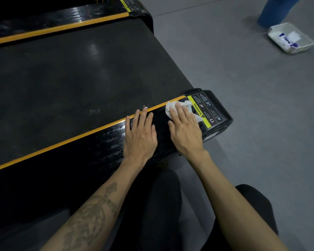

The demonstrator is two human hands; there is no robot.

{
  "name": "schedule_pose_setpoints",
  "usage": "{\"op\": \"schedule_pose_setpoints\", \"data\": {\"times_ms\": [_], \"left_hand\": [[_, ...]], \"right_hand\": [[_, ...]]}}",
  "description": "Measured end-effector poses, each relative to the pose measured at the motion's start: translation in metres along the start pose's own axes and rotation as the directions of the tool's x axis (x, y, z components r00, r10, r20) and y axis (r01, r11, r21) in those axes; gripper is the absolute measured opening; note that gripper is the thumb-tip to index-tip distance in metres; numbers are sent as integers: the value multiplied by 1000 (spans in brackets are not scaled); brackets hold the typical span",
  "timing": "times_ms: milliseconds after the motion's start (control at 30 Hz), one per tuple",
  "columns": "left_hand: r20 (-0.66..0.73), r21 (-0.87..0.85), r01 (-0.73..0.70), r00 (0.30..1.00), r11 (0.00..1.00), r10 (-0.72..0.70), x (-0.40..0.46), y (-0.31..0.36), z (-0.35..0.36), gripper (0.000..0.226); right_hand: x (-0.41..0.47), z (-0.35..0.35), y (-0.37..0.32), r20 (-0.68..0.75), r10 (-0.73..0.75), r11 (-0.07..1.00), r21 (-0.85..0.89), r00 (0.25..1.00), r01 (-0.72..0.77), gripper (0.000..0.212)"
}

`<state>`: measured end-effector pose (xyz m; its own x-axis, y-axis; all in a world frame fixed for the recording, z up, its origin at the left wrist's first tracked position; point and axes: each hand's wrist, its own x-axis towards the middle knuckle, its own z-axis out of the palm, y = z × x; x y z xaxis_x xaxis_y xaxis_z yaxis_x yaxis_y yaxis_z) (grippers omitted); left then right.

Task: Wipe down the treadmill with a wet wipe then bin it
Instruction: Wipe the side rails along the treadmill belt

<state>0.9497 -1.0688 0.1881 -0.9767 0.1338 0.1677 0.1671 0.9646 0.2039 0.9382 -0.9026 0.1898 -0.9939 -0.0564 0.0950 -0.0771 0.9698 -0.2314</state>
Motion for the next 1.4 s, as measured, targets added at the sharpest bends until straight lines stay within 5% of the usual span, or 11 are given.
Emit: {"op": "schedule_pose_setpoints", "data": {"times_ms": [233,400,600,767,933,1100,1267,1400], "left_hand": [[4,12,2,1000,1000,-2,1,1,1,55],[7,11,1,1000,1000,-1,0,0,1,53],[3,-19,0,1000,1000,0,2,1,1,50],[1,-11,0,1000,1000,0,1,1,1,52],[4,-15,2,1000,1000,-2,4,1,2,53],[8,-5,3,1000,1000,-3,4,1,3,56],[7,-16,8,1000,1000,-8,5,2,3,53],[0,-12,2,1000,1000,-2,6,2,3,54]], "right_hand": [[8,-2,-17,69,-78,997,5,995,78,64],[-5,1,-21,34,11,1000,-1,999,-10,64],[20,0,-24,90,-119,993,-1,989,120,66],[5,3,-23,26,4,1000,4,1000,-4,64],[33,9,-20,135,-142,988,-44,981,149,64],[15,0,-13,34,-25,1000,-3,999,25,65],[25,4,-21,117,-143,990,10,983,142,68],[25,-3,-10,33,-40,999,28,999,39,66]]}}
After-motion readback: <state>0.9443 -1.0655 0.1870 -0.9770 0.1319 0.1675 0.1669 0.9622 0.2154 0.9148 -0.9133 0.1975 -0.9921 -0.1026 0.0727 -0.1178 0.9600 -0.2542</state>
